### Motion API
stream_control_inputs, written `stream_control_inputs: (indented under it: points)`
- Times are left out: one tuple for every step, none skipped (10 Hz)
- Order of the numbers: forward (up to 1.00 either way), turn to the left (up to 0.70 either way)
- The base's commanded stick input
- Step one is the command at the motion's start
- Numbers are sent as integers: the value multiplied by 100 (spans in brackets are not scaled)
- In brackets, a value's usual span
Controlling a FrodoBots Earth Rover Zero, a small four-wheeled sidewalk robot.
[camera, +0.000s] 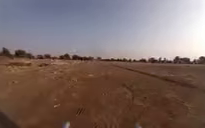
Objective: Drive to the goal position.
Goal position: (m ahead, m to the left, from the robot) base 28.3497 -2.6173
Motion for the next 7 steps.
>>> stream_control_inputs:
  points:
    - [50, 0]
    - [50, 0]
    - [50, 0]
    - [50, 0]
    - [50, 0]
    - [50, 0]
    - [50, 0]
